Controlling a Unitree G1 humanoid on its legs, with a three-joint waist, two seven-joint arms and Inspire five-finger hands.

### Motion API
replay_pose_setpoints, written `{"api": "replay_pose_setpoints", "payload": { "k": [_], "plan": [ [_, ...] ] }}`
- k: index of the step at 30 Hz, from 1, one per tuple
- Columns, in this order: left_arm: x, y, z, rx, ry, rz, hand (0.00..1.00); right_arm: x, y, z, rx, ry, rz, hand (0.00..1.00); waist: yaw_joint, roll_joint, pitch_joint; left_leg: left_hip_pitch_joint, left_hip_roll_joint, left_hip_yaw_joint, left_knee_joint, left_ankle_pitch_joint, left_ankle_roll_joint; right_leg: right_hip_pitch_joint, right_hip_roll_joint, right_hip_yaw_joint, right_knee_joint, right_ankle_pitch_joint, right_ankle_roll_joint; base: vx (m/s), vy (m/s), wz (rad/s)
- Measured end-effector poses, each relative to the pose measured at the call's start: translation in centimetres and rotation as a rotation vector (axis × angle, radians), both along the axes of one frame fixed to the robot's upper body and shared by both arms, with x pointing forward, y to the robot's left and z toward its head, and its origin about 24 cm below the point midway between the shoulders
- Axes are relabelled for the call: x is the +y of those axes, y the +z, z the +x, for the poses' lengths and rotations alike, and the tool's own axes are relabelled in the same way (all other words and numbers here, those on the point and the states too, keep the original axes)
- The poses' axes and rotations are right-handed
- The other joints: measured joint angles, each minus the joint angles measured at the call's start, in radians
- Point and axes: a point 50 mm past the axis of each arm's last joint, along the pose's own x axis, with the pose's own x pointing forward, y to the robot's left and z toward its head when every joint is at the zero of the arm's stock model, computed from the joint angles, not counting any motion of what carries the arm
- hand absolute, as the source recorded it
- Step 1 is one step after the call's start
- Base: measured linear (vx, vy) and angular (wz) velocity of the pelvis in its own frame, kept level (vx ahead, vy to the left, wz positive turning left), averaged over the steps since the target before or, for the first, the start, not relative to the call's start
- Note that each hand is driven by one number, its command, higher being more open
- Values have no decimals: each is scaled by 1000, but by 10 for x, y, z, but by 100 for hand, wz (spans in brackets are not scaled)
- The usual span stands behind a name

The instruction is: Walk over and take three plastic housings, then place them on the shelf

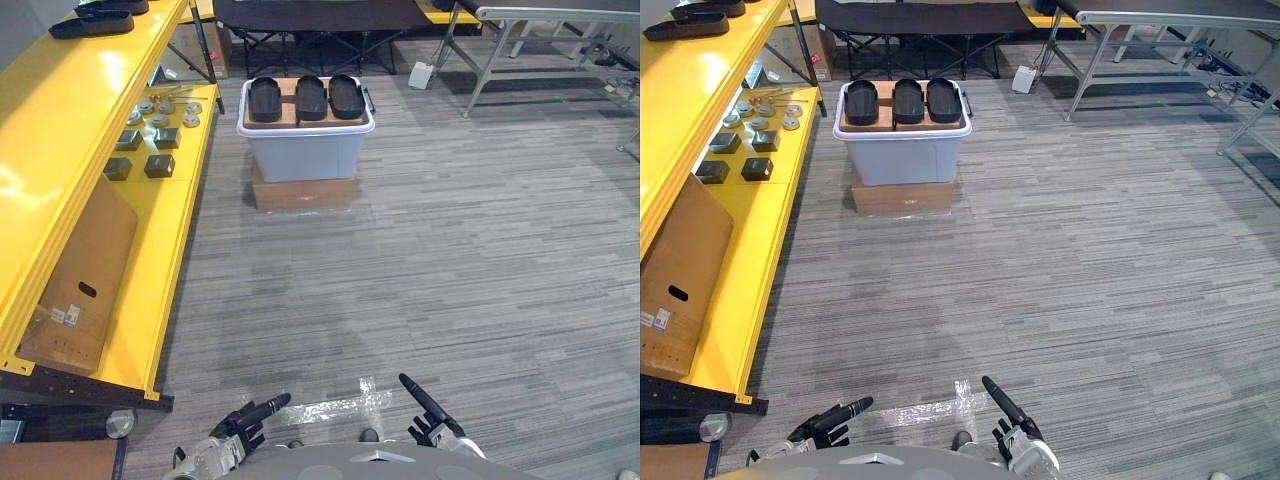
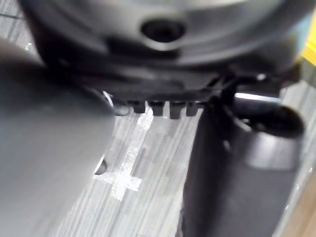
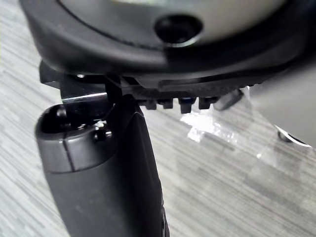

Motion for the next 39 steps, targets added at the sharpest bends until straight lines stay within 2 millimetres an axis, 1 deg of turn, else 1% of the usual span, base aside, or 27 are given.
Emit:
{"api": "replay_pose_setpoints", "payload": {
  "k": [4,5,7,9,11,13,16,18,19,20,21,22,23,24,25,26,27,28,30,31,32,33,35,36,37,38,39],
  "plan": [
    [-2,3,1,-88,-5,17,100,0,0,1,4,23,8,100,2,-3,7,-4,-10,4,-4,5,9,-34,-19,-1,61,-33,-30,-83,9,0],
    [-4,5,5,-123,-18,14,100,-1,1,0,6,39,-1,100,4,-3,13,-12,-15,-4,-1,5,15,-69,-40,-15,144,-78,-24,-77,43,37],
    [-9,10,15,-184,-58,-10,100,-5,1,-1,6,39,-20,100,8,-11,22,-23,-33,-19,2,-3,56,-136,-90,-32,304,-148,1,-37,62,33],
    [-10,14,21,-224,-113,-11,100,-14,4,4,-18,18,-51,100,26,-18,39,-17,-45,-4,-1,-6,81,-277,-171,-69,600,-160,-21,-22,100,-13],
    [-9,15,22,-227,-166,12,100,-14,4,3,-26,-6,-41,100,16,-15,61,22,-42,-1,-3,-5,97,-334,-199,-97,728,-172,-37,81,112,-21],
    [-10,15,23,-216,-249,40,100,-7,2,-5,-40,18,-17,100,1,-15,63,42,-24,7,-1,-16,86,-355,-168,-87,695,-175,-39,148,84,-15],
    [-12,16,30,-223,-356,68,100,1,2,-8,-90,33,11,100,-20,-18,68,49,6,35,-2,-37,52,-378,-68,-76,431,-144,-5,208,4,-30],
    [-10,17,32,-227,-368,75,100,3,2,-10,-90,37,11,100,-27,-34,76,73,6,61,-1,-61,15,-370,-31,-60,285,-74,-29,274,-108,-34],
    [-10,17,33,-224,-380,83,100,4,1,-13,-79,34,13,100,-34,-41,76,95,5,67,2,-87,-12,-368,-24,-40,266,-54,-57,296,-166,-18],
    [-11,17,34,-219,-378,80,100,3,0,-18,-65,29,11,100,-41,-33,77,103,25,71,38,-138,-38,-369,-17,-36,312,-44,-116,296,-184,-11],
    [-12,17,34,-213,-375,77,100,1,0,-20,-54,30,7,100,-45,-25,77,96,43,74,77,-173,-54,-372,-13,-42,347,-54,-129,328,-220,-8],
    [-14,15,31,-189,-366,73,100,-4,-1,-29,-21,38,0,100,-47,-1,64,76,91,83,183,-239,-94,-367,6,-59,388,-70,-151,383,-223,-9],
    [-11,14,29,-165,-330,80,100,-5,-2,-33,15,76,-15,100,-40,3,60,11,146,92,379,-264,-119,-345,30,-65,384,-91,-186,396,-244,-11],
    [-13,14,32,-172,-297,81,100,-8,-2,-34,34,112,-30,100,-42,11,61,-71,198,98,573,-244,-137,-320,50,-66,355,-97,-196,429,-254,-7],
    [-13,16,37,-186,-274,78,100,-12,-1,-32,39,147,-52,100,-39,23,68,-116,239,102,699,-228,-137,-294,65,-65,334,-96,-196,443,-273,-9],
    [-15,16,41,-192,-172,48,100,-23,0,-27,68,244,-109,100,-38,61,87,-185,329,105,919,-220,-137,-210,108,-66,293,-100,-212,567,-284,-8],
    [-16,16,41,-193,-119,33,100,-26,0,-27,85,275,-126,100,-36,68,96,-210,346,81,973,-221,-136,-149,122,-67,261,-102,-214,485,-206,-7],
    [-16,16,42,-196,-89,23,100,-27,-1,-26,90,278,-129,100,-31,69,96,-222,338,63,974,-222,-136,-113,122,-64,242,-103,-214,461,-160,-7],
    [-21,19,48,-229,-47,-4,100,-27,1,-15,62,280,-134,100,8,62,99,-283,211,13,775,-226,-135,-14,95,-29,169,-107,-199,396,-89,-28],
    [-24,20,50,-240,-40,-13,100,-27,3,-8,45,283,-138,100,17,61,100,-298,176,8,679,-220,-133,-4,87,-18,158,-109,-193,323,-6,-42],
    [-28,21,53,-259,-28,-25,100,-27,6,7,5,293,-157,100,28,63,101,-328,125,-2,466,-170,-115,10,78,-2,139,-115,-181,294,45,-37],
    [-31,22,55,-277,-11,-35,100,-24,9,19,-27,310,-174,100,42,71,103,-353,93,-15,283,-77,-109,31,83,11,121,-121,-171,289,63,-33],
    [-36,26,62,-309,11,-49,100,-21,12,28,-58,329,-198,100,64,94,116,-397,91,-57,170,16,-120,80,108,33,98,-144,-149,289,130,-31],
    [-36,27,63,-316,25,-53,100,-20,13,32,-66,341,-203,100,78,105,119,-406,104,-58,151,50,-101,117,123,49,88,-169,-131,360,226,-35],
    [-34,27,63,-315,31,-49,100,-19,13,32,-64,352,-202,100,84,103,121,-403,107,-54,165,98,-77,136,122,61,88,-189,-120,409,265,-33],
    [-29,26,61,-305,42,-35,100,-17,13,33,-66,367,-201,100,83,87,121,-390,98,-32,179,175,-31,155,101,74,108,-228,-91,508,287,-24],
    [-24,26,61,-301,41,-23,100,-17,14,34,-66,366,-211,100,82,67,118,-390,78,-3,201,215,21,156,65,80,155,-269,-61,375,193,-16]
  ]
}}
